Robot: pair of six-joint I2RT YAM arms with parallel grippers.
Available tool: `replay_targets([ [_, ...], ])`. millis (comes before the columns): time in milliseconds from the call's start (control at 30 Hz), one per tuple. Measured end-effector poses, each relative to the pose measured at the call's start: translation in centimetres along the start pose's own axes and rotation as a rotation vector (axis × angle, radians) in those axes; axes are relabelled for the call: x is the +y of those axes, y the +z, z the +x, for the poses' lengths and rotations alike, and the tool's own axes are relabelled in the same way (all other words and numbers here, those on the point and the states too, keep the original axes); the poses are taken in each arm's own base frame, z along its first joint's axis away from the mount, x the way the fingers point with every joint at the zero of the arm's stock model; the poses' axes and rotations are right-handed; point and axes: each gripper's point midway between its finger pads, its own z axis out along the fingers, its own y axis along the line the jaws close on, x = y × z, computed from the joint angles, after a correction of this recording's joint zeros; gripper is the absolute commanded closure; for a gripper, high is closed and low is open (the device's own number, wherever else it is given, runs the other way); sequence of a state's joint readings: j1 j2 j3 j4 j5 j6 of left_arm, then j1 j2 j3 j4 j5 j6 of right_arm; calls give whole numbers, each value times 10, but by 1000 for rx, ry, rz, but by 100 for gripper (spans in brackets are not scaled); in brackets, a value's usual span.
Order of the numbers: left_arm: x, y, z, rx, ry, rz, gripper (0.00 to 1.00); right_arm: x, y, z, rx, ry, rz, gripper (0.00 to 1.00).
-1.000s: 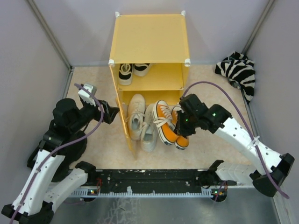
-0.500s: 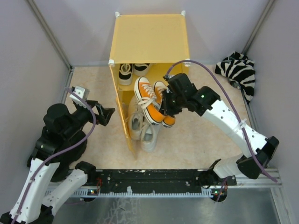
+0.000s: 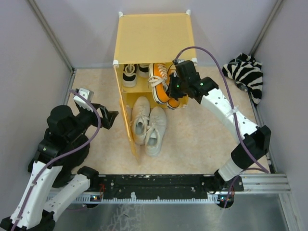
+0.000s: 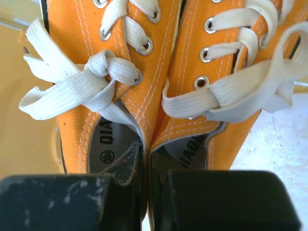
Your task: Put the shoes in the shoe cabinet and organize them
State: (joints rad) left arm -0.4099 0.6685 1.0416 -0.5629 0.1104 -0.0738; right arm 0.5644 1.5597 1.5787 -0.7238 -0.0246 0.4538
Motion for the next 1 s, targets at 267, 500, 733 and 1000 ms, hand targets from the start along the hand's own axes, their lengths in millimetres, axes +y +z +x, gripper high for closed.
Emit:
replay_targets([
  [267,2,5,4,22,-2,-9,1,10,26,-51,-166,-8,-52,100],
  [500,4,7,7,34,-2,-17,1,-4,43,-62,-211,-47,13,100],
  [733,5,7,8,39,-1,-20,1,-10,52,-82,-300,-71,63,100],
  [1000,5,7,10,48,-2,-23,1,-22,58,-94,-371,-47,157,73],
])
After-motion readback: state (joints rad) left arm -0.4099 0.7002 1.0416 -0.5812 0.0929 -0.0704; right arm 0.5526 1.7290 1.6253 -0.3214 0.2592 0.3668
